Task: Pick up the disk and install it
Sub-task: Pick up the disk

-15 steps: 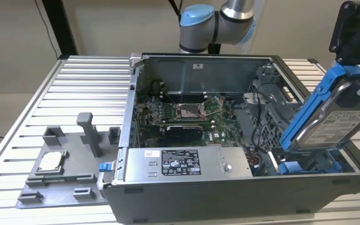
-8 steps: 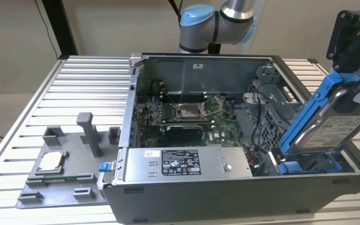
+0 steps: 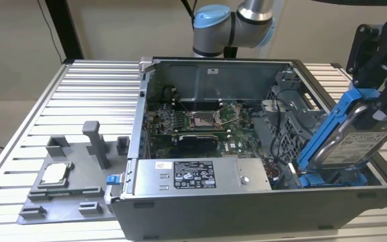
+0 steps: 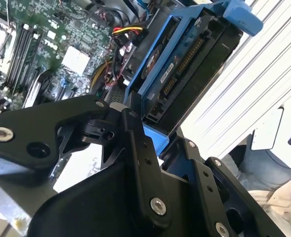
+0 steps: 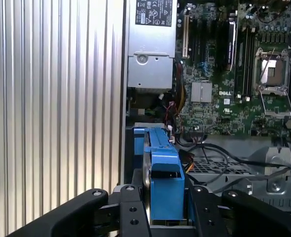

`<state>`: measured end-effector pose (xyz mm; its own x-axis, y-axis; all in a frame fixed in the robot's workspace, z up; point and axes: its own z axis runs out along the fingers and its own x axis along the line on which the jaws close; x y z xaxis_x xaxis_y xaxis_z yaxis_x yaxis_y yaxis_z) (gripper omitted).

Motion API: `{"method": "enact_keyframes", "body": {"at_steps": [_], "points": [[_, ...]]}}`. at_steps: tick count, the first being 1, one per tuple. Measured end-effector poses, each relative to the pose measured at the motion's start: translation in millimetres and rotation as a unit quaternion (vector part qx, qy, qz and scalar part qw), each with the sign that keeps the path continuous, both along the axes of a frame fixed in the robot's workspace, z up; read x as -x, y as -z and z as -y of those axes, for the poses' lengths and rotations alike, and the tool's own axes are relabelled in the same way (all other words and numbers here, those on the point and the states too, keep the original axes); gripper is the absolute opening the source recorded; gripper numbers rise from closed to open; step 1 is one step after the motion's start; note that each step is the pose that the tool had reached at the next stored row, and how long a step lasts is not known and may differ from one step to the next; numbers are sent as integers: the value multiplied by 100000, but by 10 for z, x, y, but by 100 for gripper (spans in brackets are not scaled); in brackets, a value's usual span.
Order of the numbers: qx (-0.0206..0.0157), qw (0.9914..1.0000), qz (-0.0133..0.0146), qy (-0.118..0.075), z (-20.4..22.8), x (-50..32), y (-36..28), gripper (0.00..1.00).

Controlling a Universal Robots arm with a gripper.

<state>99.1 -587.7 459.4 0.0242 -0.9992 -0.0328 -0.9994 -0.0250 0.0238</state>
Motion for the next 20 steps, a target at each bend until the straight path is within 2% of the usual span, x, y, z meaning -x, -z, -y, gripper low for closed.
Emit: {"method": "enact_keyframes", "body": {"at_steps": [4, 6, 10, 13, 20], "points": [[-279, 99999, 305, -8, 0, -3, 37, 0], [-542, 99998, 445, -2, 0, -3, 56, 0], [-1268, 99991, 465, 3, 0, -3, 109, 0], [-1946, 99979, 603, -2, -1, -4, 130, 0], [-2016, 99978, 638, 8, 0, -5, 218, 0]]}}
